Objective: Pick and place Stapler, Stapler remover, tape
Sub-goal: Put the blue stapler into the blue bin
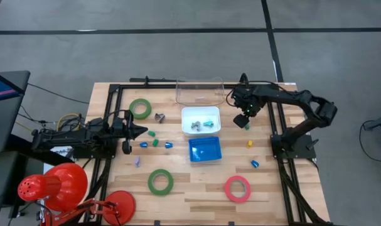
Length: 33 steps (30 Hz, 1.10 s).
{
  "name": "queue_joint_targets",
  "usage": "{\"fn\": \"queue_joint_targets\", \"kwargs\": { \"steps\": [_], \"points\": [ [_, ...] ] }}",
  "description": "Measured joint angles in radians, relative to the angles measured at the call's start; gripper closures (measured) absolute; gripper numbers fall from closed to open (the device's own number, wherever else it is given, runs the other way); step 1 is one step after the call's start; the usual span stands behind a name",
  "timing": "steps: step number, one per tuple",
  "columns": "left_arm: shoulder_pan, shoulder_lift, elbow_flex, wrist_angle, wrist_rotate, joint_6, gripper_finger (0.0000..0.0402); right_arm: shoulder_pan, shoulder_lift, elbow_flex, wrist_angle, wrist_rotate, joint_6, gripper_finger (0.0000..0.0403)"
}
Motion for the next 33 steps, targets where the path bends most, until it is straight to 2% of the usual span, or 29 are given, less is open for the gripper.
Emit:
{"fn": "queue_joint_targets", "kwargs": {
  "steps": [15,27,33],
  "points": [
    [0.000,0.000,0.000,0.000,0.000,0.000,0.0398,-0.042,0.135,0.001,0.068,-0.001,-0.016,0.0170],
    [0.000,0.000,0.000,0.000,0.000,0.000,0.0398,-0.042,0.153,0.000,0.072,-0.003,-0.020,0.0279],
    [0.000,0.000,0.000,0.000,0.000,0.000,0.0398,-0.041,0.153,0.000,0.072,-0.003,-0.020,0.0309]
  ]
}}
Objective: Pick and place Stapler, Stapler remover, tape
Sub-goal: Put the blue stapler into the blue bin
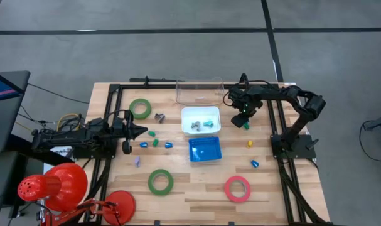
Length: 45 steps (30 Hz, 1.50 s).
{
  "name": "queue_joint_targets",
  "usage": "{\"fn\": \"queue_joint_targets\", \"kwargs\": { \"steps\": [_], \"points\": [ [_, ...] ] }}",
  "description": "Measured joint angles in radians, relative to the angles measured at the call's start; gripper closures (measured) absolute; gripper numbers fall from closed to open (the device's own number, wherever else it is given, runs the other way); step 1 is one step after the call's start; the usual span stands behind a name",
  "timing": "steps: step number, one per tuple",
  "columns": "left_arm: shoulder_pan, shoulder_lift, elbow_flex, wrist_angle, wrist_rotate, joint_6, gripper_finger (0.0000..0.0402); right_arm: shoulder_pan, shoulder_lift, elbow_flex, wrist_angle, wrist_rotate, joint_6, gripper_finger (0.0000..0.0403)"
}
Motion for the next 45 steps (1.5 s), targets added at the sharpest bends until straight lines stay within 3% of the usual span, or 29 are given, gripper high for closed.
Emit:
{"fn": "queue_joint_targets", "kwargs": {
  "steps": [10,32,45],
  "points": [
    [0.000,0.000,0.000,0.000,0.000,0.000,0.0398,0.001,-0.021,0.000,0.003,0.000,-0.008,0.0328],
    [0.000,0.000,0.000,0.000,0.000,0.000,0.0398,0.064,-0.266,0.003,0.008,-0.002,-0.006,0.0331],
    [0.000,0.000,0.000,0.000,0.000,0.000,0.0398,0.149,-0.240,0.192,0.034,-0.026,-0.005,0.0332]
  ]
}}
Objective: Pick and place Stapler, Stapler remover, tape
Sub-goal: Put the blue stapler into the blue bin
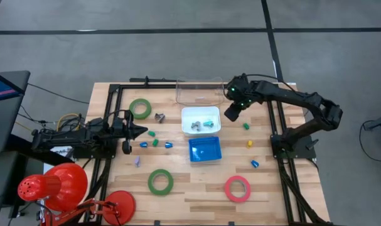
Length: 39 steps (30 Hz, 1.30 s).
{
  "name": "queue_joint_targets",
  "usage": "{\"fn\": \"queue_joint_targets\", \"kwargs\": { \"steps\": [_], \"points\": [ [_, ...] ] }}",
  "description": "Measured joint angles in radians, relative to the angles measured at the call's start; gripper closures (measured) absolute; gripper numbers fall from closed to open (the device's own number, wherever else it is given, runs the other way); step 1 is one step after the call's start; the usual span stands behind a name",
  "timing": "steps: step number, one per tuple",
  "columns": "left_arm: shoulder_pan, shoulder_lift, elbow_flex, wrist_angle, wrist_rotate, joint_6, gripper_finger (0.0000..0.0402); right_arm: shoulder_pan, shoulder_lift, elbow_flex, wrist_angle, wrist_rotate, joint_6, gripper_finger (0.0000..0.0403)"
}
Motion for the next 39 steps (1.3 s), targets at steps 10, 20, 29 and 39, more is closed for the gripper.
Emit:
{"fn": "queue_joint_targets", "kwargs": {
  "steps": [10,20,29,39],
  "points": [
    [0.000,0.000,0.000,0.000,0.000,0.000,0.0398,0.070,0.068,0.162,0.031,-0.001,-0.058,0.0332],
    [0.000,0.000,0.000,0.000,0.000,0.000,0.0398,0.077,0.061,0.176,0.075,-0.013,-0.070,0.0332],
    [0.000,0.000,0.000,0.000,0.000,0.000,0.0398,0.106,0.061,0.175,0.078,-0.051,-0.070,0.0332],
    [0.000,0.000,0.000,0.000,0.000,0.000,0.0398,0.189,0.061,0.175,0.092,-0.080,-0.045,0.0332]
  ]
}}
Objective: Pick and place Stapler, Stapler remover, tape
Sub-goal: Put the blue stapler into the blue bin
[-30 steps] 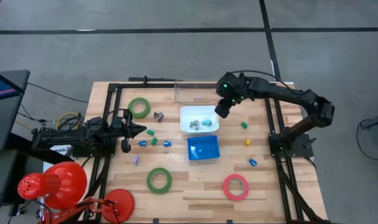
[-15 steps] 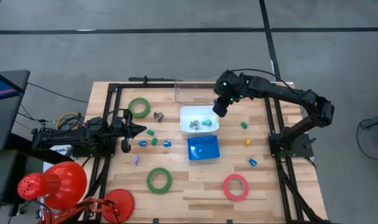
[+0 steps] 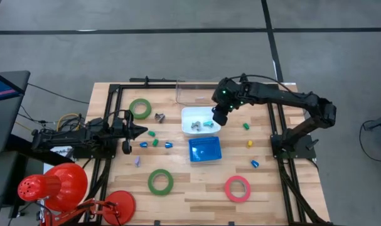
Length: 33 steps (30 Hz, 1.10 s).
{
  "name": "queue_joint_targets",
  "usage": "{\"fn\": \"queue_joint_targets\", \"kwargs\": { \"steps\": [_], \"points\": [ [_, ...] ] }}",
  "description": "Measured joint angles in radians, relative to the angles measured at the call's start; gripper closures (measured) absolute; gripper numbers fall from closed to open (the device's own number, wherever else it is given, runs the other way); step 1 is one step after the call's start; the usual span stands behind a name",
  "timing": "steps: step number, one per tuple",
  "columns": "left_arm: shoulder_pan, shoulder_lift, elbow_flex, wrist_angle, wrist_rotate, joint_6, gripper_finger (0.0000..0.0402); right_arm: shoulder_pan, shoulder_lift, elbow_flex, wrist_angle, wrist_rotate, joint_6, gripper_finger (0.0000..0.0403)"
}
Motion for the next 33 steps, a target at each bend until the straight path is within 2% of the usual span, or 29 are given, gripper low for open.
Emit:
{"fn": "queue_joint_targets", "kwargs": {
  "steps": [18,33],
  "points": [
    [0.000,0.000,0.000,0.000,0.000,0.000,0.0398,0.182,0.003,-0.004,0.139,-0.025,0.001,0.0332],
    [0.000,0.000,0.000,0.000,0.000,0.000,0.0398,0.302,-0.005,-0.163,0.403,-0.025,-0.060,0.0332]
  ]
}}
